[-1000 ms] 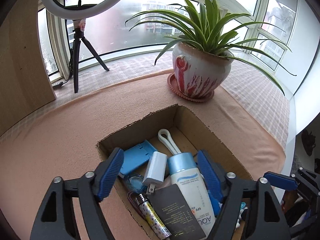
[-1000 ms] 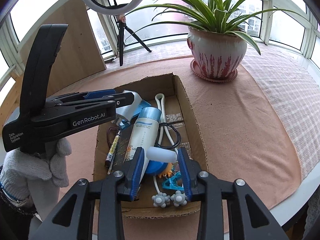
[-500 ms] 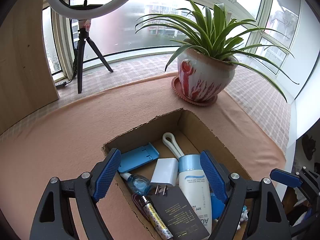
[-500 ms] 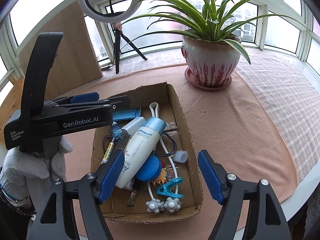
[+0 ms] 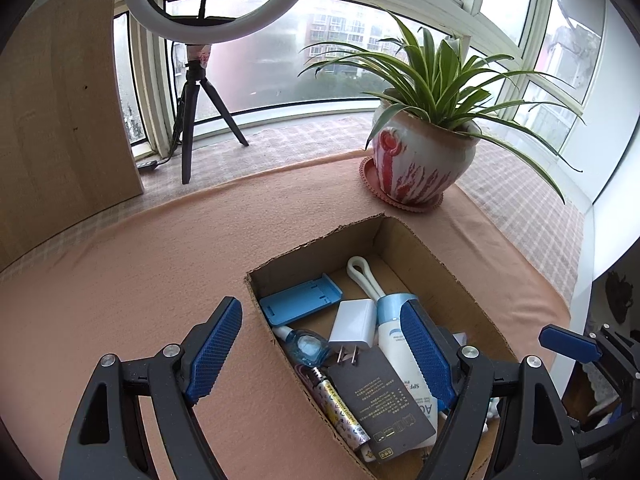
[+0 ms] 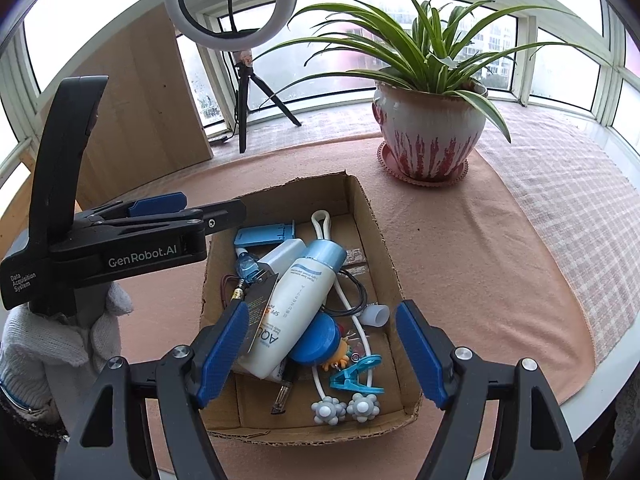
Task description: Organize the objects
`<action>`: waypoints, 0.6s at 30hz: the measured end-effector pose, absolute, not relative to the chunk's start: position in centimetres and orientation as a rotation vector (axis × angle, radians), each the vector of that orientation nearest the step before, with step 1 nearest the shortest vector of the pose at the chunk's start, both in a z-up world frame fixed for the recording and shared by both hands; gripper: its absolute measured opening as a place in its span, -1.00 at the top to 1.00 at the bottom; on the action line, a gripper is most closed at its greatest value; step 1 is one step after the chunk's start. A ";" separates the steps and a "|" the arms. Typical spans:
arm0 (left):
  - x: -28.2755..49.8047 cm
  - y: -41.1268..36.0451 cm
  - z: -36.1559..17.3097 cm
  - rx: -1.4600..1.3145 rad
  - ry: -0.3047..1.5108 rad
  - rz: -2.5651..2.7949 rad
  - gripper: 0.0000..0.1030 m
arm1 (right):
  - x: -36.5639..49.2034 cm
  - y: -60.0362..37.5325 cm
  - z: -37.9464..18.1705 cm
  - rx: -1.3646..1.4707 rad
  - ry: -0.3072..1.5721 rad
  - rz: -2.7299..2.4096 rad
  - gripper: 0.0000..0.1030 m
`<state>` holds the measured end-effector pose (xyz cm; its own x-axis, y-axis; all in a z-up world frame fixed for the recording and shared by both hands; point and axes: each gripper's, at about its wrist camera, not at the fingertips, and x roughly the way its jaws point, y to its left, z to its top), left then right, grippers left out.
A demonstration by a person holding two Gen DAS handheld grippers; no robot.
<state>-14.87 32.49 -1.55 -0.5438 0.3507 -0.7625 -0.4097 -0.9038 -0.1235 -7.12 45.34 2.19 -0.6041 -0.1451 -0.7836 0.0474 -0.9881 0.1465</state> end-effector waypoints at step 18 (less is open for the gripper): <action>-9.7 20.0 1.1 -1.211 0.014 2.567 -0.66 | -6.3 36.7 3.6 1.262 -0.073 -2.671 -0.41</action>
